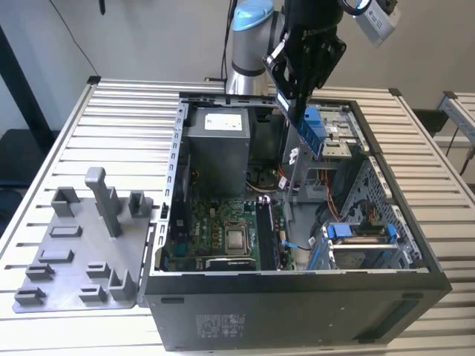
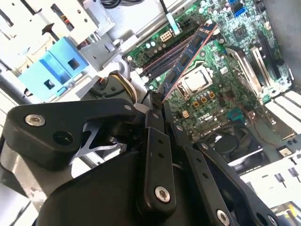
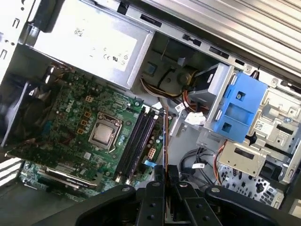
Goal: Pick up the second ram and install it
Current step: 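Insert the second ram into the second slot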
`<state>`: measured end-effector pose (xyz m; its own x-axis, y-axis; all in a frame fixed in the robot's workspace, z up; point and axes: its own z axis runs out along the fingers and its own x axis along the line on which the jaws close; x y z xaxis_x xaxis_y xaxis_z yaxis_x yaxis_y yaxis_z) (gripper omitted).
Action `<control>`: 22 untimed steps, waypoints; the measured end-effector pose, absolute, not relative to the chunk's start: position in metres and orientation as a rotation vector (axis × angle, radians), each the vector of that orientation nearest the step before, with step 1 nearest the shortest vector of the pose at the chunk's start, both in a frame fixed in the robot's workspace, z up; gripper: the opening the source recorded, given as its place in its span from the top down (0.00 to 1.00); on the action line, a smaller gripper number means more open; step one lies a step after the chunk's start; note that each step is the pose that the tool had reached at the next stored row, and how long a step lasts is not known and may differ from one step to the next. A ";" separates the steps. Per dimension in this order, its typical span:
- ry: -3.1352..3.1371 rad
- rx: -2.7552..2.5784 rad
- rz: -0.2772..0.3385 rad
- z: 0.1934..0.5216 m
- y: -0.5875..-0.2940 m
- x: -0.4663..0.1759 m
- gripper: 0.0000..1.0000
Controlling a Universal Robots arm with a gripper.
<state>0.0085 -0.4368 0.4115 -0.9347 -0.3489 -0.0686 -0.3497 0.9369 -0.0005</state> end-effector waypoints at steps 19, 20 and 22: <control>3.073 -0.024 0.000 0.406 -0.437 0.008 0.86; 3.073 0.003 -0.001 0.405 -0.437 0.008 0.86; 3.074 0.041 -0.002 0.405 -0.437 0.008 0.86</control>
<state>0.0084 -0.4369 0.4049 -0.9974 0.0264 -0.0673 0.0265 0.9996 -0.0005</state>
